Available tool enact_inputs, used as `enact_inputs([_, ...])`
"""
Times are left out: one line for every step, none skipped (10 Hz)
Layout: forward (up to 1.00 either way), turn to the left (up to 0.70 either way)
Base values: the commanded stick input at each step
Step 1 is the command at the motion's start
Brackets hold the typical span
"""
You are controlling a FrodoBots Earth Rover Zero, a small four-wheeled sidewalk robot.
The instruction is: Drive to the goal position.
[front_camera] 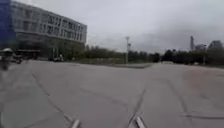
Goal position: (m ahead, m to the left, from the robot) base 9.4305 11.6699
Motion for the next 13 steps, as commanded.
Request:
enact_inputs([1.00, 0.01])
enact_inputs([1.00, 0.01])
enact_inputs([1.00, 0.01])
enact_inputs([1.00, 0.01])
enact_inputs([1.00, 0.01])
enact_inputs([1.00, 0.01])
enact_inputs([1.00, 0.01])
enact_inputs([1.00, 0.01])
enact_inputs([1.00, 0.13])
enact_inputs([1.00, 0.28])
enact_inputs([1.00, 0.40])
enact_inputs([1.00, 0.01])
enact_inputs([1.00, 0.01])
